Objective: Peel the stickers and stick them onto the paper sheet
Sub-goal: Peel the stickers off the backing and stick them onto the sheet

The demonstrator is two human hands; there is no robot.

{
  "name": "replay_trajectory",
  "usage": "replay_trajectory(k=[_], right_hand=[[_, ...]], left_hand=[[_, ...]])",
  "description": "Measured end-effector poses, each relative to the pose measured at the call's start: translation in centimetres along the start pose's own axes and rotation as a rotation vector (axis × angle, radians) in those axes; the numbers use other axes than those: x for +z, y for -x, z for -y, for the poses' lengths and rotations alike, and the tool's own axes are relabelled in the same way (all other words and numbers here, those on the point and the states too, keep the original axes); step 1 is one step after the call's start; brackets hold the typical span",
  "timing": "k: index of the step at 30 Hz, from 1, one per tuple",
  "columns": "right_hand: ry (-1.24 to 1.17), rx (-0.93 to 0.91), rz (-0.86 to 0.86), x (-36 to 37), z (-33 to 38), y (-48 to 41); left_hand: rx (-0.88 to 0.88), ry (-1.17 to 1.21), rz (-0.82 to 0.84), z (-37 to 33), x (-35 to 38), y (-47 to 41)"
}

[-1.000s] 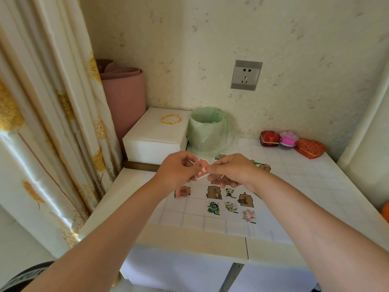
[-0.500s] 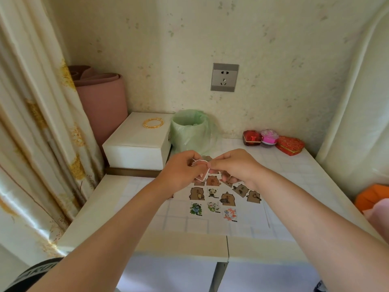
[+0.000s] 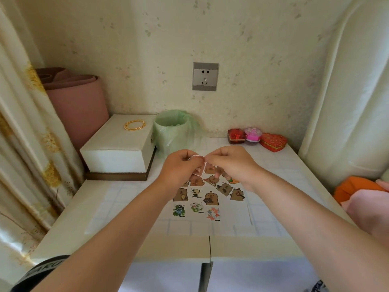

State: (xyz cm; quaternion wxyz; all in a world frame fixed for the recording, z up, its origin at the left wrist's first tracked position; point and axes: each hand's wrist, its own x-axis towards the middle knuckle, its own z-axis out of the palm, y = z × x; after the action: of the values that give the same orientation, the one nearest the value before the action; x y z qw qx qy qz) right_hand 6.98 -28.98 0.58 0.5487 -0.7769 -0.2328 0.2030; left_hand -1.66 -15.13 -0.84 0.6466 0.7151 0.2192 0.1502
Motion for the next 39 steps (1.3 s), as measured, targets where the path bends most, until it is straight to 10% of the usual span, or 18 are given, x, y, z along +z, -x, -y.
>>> replay_trajectory(k=[39], right_hand=[[0.300,-0.301,-0.057,1.0,-0.3,-0.5]], left_hand=[[0.070,-0.025,0.063,-0.6,-1.0,-0.1]])
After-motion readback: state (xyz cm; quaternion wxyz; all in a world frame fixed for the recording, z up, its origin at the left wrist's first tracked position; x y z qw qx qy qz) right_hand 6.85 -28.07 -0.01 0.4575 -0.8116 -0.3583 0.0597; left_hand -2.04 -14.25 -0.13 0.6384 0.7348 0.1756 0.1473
